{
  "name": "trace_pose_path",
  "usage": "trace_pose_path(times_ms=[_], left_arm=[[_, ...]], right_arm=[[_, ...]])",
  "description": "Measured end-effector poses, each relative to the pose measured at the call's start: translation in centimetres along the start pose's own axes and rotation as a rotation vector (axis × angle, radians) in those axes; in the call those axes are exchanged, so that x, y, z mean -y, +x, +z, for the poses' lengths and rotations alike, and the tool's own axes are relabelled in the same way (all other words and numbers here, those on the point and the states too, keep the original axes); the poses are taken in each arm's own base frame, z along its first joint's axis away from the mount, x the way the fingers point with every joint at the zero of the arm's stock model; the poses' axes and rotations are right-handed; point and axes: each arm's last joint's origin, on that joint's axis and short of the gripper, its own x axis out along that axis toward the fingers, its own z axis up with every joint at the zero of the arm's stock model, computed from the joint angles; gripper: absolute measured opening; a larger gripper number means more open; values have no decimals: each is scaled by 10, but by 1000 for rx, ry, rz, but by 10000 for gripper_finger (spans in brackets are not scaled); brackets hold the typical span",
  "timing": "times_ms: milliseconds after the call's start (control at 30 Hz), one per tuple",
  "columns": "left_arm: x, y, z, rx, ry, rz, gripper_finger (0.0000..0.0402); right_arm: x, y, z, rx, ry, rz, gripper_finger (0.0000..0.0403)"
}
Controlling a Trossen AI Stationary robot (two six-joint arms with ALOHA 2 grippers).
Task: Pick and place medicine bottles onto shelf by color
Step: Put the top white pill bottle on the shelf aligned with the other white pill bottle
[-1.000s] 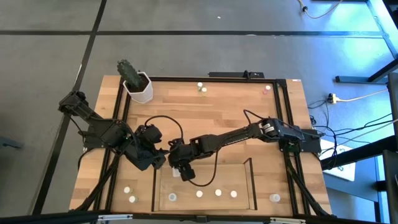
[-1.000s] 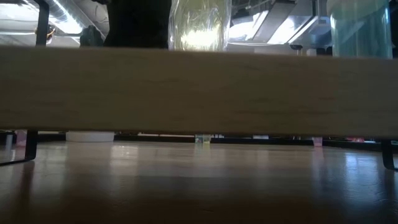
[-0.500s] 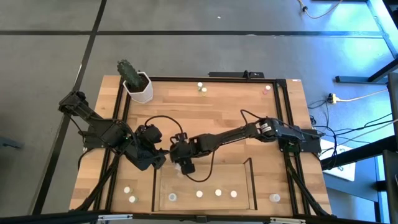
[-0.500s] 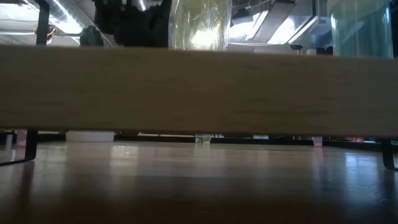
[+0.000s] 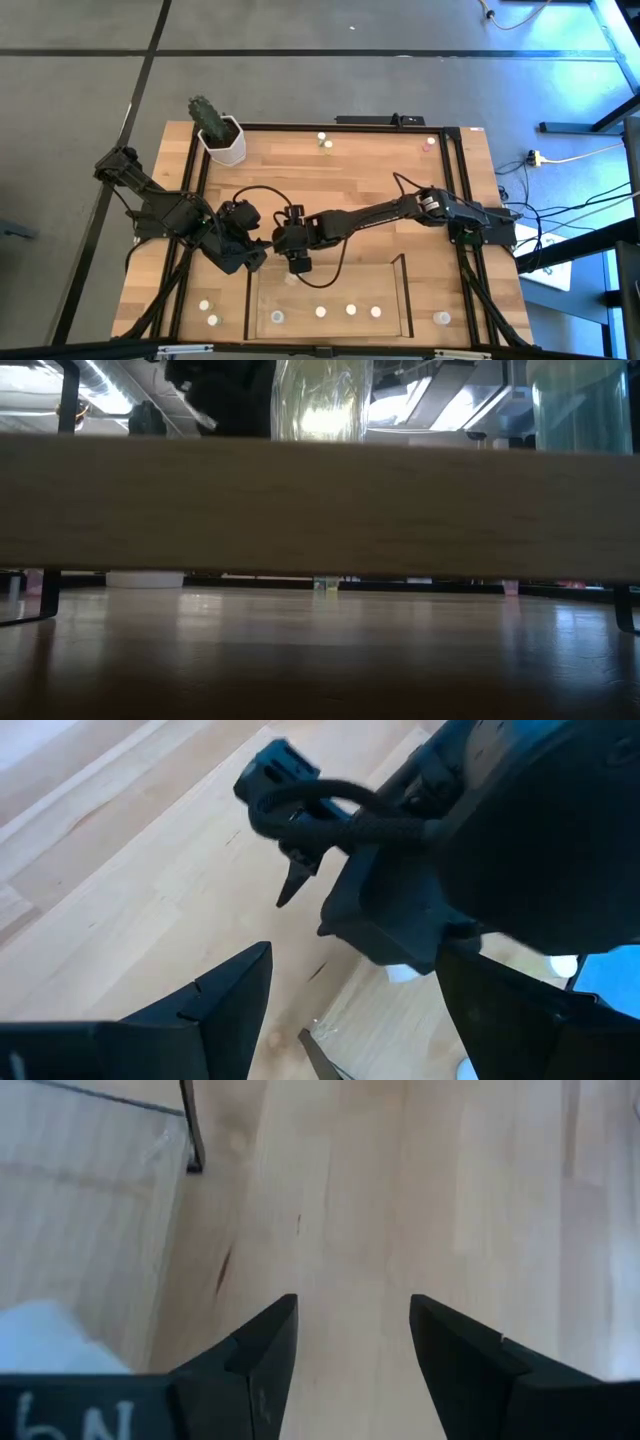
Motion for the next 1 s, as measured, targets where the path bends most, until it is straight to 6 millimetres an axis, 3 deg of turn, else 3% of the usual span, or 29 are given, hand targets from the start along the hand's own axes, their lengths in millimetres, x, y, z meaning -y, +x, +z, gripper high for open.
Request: trace_pose_path(times_ms=[200,467,700,1000], left_arm=[[-1,0,-1,-5,9,13,275],[-3,0,-1,-9,18,28,275],[-3,0,-1,-9,18,27,275],[-3,0,-1,-9,19,28,275]], right_arm=[[7,-24,12,-16,-41,8,196],[-5,-45,22,17,-34,267,196],[-20,-46,18,-45,234,280,196],[-17,-45,17,-149,874,256,196]])
